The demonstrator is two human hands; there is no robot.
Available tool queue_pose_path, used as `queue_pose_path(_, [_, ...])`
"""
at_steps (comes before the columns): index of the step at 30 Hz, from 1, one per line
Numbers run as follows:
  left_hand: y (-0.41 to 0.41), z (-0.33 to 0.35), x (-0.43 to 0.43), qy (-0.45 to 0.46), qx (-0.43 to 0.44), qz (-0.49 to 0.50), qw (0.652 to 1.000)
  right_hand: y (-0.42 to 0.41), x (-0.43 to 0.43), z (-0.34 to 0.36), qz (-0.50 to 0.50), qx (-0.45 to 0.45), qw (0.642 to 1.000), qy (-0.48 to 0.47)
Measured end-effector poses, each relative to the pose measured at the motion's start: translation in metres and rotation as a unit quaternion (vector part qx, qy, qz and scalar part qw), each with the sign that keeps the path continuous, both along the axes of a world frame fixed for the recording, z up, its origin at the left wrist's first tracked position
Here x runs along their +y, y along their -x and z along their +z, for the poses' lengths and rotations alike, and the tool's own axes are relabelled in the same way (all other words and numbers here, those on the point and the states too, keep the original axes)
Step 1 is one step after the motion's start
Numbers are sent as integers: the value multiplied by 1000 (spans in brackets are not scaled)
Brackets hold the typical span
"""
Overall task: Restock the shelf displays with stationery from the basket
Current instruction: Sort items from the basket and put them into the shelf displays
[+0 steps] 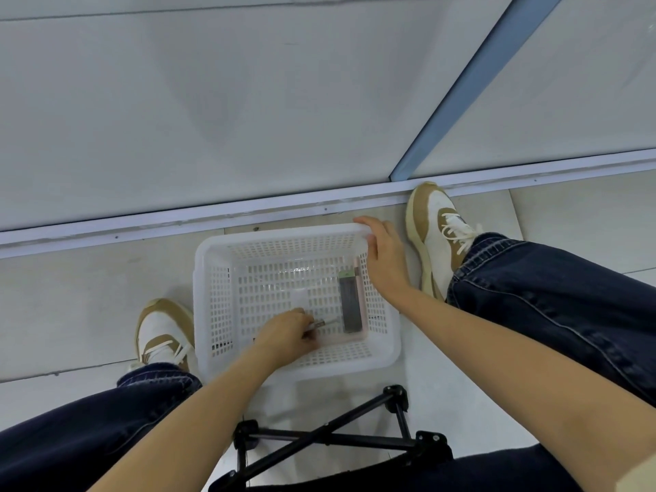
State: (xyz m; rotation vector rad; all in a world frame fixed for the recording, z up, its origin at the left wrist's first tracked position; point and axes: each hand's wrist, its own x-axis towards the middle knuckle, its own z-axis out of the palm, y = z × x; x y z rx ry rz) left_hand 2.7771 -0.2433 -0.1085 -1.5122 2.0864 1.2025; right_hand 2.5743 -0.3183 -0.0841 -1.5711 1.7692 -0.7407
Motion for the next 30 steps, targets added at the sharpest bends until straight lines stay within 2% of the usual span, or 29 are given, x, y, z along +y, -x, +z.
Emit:
queue_pose_path(7, [-20,11,-6,-108,41,1,993,1,-3,1,28,5,999,-29])
queue_pose_path(10, [-39,36,-24,-126,114,94,981,3,-7,9,44,26,997,-57])
queue_pose_path(12, [-52,61,-40,-128,184,178,958,3,-12,21,44,43,998,-25])
queue_pose_path(13, [-56,75,-47,-118,209,212,947,1,-14,31,45,24,999,-6])
queue_pose_path(15, [-60,103,-61,-88,245,260,930,-8,-22,61,58,-78,995,-9])
queue_pose_path(17, [-61,132,-72,-60,280,291,913,-21,-32,97,100,-201,973,-49])
queue_pose_path(19, [-60,163,-82,-40,314,311,896,-32,-43,131,156,-266,949,-63])
queue_pose_path(22, [-65,213,-93,-1,356,319,878,-43,-54,177,184,-295,937,-36])
queue_pose_path(27, [-83,288,-103,52,472,335,814,-48,-63,241,132,-364,922,25])
queue_pose_path(30, [-80,319,-101,106,507,348,782,-50,-59,270,208,-346,915,6])
